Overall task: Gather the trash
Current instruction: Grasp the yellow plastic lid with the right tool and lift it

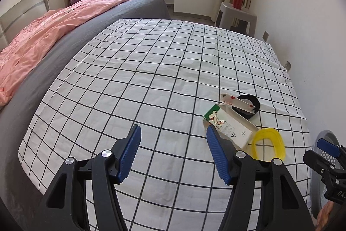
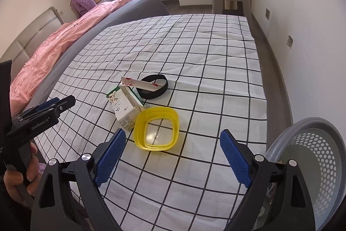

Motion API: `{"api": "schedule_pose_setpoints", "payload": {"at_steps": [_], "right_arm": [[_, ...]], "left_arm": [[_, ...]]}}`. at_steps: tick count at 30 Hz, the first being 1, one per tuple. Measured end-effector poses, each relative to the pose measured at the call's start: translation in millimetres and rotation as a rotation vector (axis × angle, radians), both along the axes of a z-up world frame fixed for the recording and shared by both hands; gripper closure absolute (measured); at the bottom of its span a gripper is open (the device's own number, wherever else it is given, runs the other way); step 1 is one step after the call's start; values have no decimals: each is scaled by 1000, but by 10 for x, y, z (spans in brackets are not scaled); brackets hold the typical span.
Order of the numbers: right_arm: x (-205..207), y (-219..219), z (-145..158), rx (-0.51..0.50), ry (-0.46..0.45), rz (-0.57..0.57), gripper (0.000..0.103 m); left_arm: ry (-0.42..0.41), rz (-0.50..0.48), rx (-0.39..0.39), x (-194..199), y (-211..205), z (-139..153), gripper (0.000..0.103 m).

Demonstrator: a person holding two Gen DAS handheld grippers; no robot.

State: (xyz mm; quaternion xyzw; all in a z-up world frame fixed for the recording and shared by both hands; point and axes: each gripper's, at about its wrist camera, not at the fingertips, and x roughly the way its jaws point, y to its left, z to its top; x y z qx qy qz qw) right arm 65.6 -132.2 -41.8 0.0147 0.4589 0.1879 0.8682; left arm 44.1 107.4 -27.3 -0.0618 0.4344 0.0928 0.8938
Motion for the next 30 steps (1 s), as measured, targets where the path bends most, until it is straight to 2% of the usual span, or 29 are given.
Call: {"api": "schedule_pose_setpoints", "payload": {"at_steps": [5, 8, 22, 30], "right_arm": [[88, 180, -175, -38, 27, 48, 14], [143, 249, -274, -50, 36, 58, 7], [295, 417, -593, -91, 83, 65, 7], [310, 494, -649, -124, 60, 63, 8]], "left_arm": [[12, 36, 0, 41, 126, -127, 43], [32, 42, -16, 69, 163, -216, 43], [74, 38, -50, 153, 132, -385, 43], [73, 30, -30, 146, 87, -389, 43]]}}
